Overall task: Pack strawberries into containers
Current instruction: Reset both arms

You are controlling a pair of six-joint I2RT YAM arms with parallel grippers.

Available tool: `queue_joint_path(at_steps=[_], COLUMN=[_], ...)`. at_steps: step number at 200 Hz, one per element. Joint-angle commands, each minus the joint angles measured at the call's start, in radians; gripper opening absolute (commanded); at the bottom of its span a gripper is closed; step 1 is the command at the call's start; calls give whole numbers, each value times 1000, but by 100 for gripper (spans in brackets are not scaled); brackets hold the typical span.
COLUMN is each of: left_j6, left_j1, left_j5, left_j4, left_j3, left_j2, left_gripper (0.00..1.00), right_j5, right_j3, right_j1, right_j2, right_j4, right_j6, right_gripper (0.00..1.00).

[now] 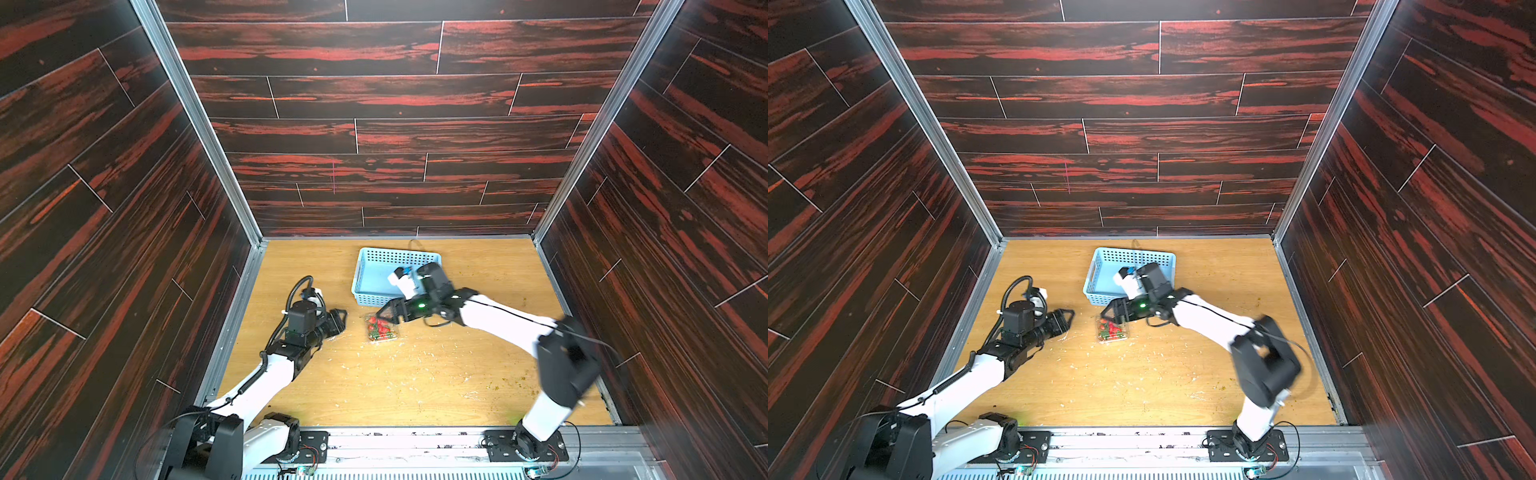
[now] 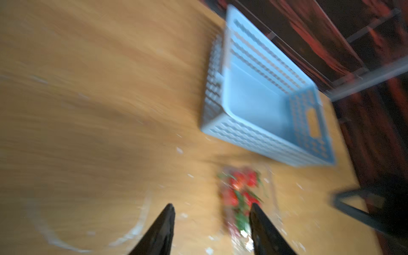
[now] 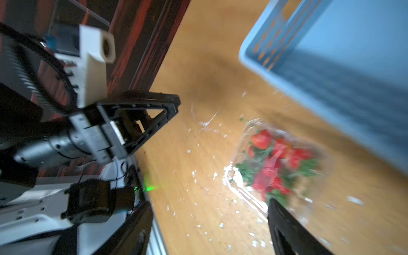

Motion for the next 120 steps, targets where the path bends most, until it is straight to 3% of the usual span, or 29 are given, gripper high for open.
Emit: queue_joint_path(at_steps=[1, 8, 21, 28, 44, 67, 84, 120], left_j6=[19, 16, 31, 53, 74, 120, 180, 248], left_j1=[35, 48, 71, 79, 103, 142, 154, 199], left_j5=[-285, -330, -410, -452, -590, -690, -776, -728], left_j4=[5, 17, 43, 50, 49, 130, 174, 233], left_j3=[24, 28, 31, 30, 18, -14, -26, -45], left_j2=[-19, -18, -18, -19, -27, -24, 1, 100], left_gripper=[65, 73, 76, 84, 87, 90, 90, 93], right_j5=[200, 255, 412, 523, 685, 953, 1039, 1035], right_j3=[-103, -152, -245, -301, -383, -490, -568, -705], right_j1=[-65, -90, -124, -146, -212, -281, -371, -587], right_j2=[-125, -172, -265, -318, -393, -470, -523, -579], right_j4=[1, 19, 52, 73, 88, 136, 189, 292], right_j6=[-44, -47, -72, -79, -76, -87, -75, -38], right_gripper=[84, 84, 85, 94, 96, 97, 97, 97])
